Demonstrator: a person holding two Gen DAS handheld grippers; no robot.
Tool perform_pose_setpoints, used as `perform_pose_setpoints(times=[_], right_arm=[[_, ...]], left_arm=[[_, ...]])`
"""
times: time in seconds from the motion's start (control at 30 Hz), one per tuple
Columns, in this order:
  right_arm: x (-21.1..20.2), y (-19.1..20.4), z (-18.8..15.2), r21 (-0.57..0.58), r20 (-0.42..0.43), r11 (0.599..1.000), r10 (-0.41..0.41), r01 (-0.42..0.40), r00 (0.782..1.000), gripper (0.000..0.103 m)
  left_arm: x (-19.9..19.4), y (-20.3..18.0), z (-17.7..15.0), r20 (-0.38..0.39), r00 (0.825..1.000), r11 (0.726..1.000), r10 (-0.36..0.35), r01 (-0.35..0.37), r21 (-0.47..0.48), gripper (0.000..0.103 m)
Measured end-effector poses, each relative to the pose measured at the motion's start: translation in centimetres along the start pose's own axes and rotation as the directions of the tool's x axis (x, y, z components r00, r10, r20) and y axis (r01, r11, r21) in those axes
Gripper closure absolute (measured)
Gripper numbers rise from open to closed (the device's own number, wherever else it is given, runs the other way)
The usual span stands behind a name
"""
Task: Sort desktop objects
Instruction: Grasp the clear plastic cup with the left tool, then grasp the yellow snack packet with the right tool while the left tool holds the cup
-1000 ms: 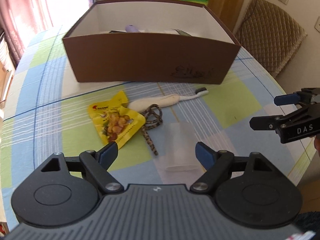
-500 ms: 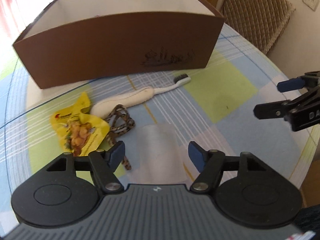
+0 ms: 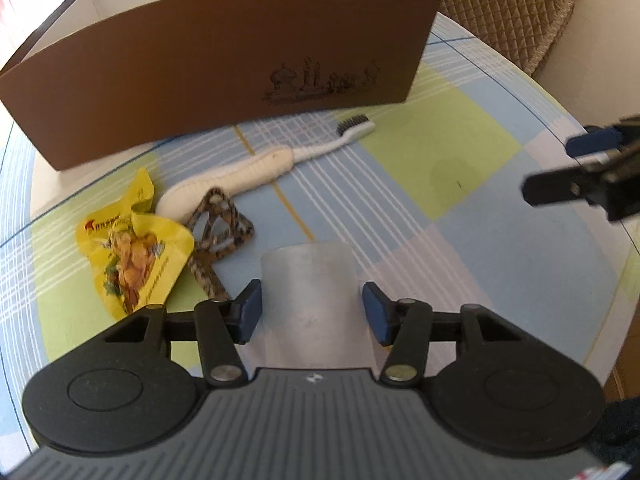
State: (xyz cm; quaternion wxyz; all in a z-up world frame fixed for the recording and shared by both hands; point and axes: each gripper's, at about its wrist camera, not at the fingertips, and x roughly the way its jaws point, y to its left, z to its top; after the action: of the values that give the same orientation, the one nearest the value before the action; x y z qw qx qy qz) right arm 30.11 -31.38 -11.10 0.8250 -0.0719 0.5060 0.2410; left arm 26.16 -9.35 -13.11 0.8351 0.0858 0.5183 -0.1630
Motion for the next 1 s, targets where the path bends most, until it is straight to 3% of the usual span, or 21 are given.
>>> perform_pose_setpoints(times=[0.17,0.43,0.77,0.93,1.0], right_arm=[[0.4,1.4,0.6,-0.023,0.006,0.999,0.029,-0.029,1.000,0.002],[1.1,5.7,2.5,-0.093,0.047,0.983,0.166,-0.161,0.985,0.002],[2.9,13.3,5.0,-0.266,0.062,0.926,0.295,-0.270,0.953,0.003],[4.4,16.6,6.2,-0.338,0.045,0.883,0.361,-0.326,0.931,0.020],[5.2,17.7,6.6,-0.352,0.026,0.870,0.378,-0.345,0.926,0.031]], left_arm=[[-1.5,0.4,-2.2,-0.007,1.000,1.000,-0.009,0.009,0.000,0.054],[-4.9,4.5,-5.4,0.005,0.998,0.992,0.067,-0.066,-0.110,0.054],[-7.3,10.9,-8.1,0.014,0.981,0.943,0.192,-0.181,-0.281,0.054],[-8.0,14.0,-8.8,0.010,0.969,0.911,0.245,-0.227,-0.345,0.054],[-8.2,15.2,-9.2,0.011,0.966,0.900,0.258,-0.236,-0.365,0.054]])
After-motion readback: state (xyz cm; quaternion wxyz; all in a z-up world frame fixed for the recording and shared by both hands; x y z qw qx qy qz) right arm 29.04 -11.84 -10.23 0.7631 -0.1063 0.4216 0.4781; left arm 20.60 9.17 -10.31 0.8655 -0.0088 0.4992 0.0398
